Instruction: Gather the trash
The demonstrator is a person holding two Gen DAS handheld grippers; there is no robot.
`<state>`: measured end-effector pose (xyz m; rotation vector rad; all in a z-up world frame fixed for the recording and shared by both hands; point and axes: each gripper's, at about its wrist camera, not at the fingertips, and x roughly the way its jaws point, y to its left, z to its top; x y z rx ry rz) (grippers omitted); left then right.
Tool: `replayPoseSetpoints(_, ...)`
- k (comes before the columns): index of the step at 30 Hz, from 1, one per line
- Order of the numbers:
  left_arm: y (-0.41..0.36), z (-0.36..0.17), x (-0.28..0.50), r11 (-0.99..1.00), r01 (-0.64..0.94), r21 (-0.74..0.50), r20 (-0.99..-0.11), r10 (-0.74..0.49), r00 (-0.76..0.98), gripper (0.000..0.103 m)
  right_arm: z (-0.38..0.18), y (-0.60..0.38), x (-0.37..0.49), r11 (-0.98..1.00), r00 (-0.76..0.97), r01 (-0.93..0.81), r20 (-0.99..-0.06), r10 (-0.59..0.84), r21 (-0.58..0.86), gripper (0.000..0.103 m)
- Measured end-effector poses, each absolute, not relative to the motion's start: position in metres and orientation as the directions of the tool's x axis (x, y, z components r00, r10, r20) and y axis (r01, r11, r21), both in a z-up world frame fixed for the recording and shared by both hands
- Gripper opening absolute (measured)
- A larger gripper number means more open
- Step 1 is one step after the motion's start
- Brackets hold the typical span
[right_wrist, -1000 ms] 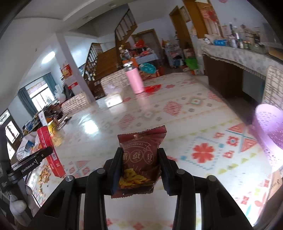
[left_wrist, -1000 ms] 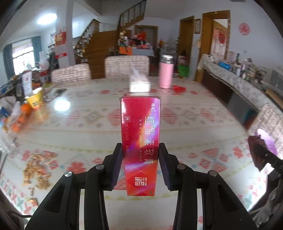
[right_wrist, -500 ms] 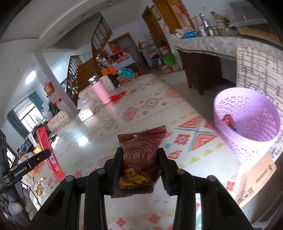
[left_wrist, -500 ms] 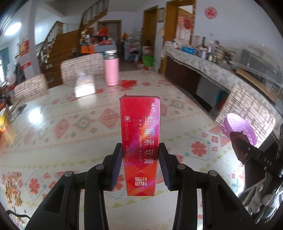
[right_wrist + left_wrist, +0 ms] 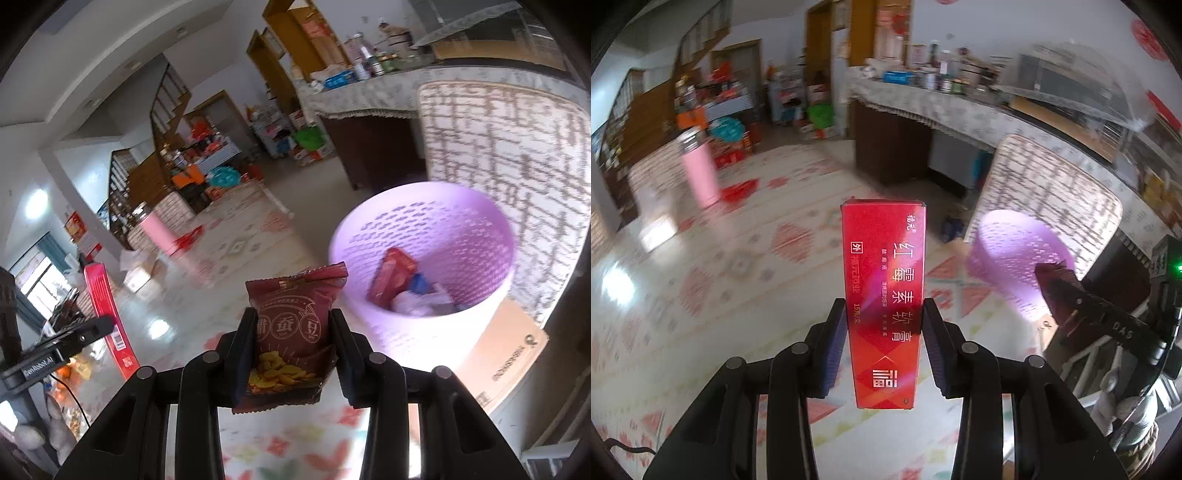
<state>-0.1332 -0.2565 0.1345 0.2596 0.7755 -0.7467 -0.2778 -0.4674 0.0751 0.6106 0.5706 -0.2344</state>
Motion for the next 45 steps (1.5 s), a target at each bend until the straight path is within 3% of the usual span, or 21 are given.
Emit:
replayPoseSetpoints(19,-0.469,0.123,-0.121,0.49,0.863,-0.125,-0.736,-0.629,0.251,0.04,0.078,-0.586,-0.284,0.749,0.789,0.505,-0.583,-0.197,0.43,0.044)
replayPoseSetpoints(20,-0.475,0.122,-0.119,0.492,0.863,-0.12,-0.737,-0.626,0.254,0.048,0.077,-0.591,-0.28,0.748,0.786,0.511,-0.583,-0.207,0.423,0.045)
replayPoseSetpoints(21,-0.479,0.121,-0.118,0.498,0.859,-0.116,-0.739,-0.621,0.26,0.061,0.076,-0.598,-0.276,0.742,0.775,0.529,-0.589,-0.227,0.411,0.051)
replayPoseSetpoints(22,-0.481,0.121,-0.117,0.502,0.857,-0.119,-0.738,-0.622,0.262,0.066,0.074,-0.603,-0.274,0.732,0.765,0.547,-0.597,-0.241,0.406,0.057)
replayPoseSetpoints(27,-0.462,0.12,-0.117,0.51,0.845,-0.161,-0.733,-0.635,0.244,0.069,0.071,-0.606,-0.276,0.708,0.767,0.559,-0.594,-0.242,0.432,0.065)
replayPoseSetpoints(38,-0.369,0.125,-0.134,0.628,0.773,-0.087,-0.697,-0.593,0.402,0.079,0.064,-0.57,-0.296,0.672,0.785,0.553,-0.58,-0.22,0.494,0.07)
replayPoseSetpoints(45,-0.326,0.124,-0.151,0.682,0.731,-0.028,-0.665,-0.559,0.496,0.079,0.08,-0.527,-0.302,0.715,0.787,0.541,-0.567,-0.244,0.443,0.076)
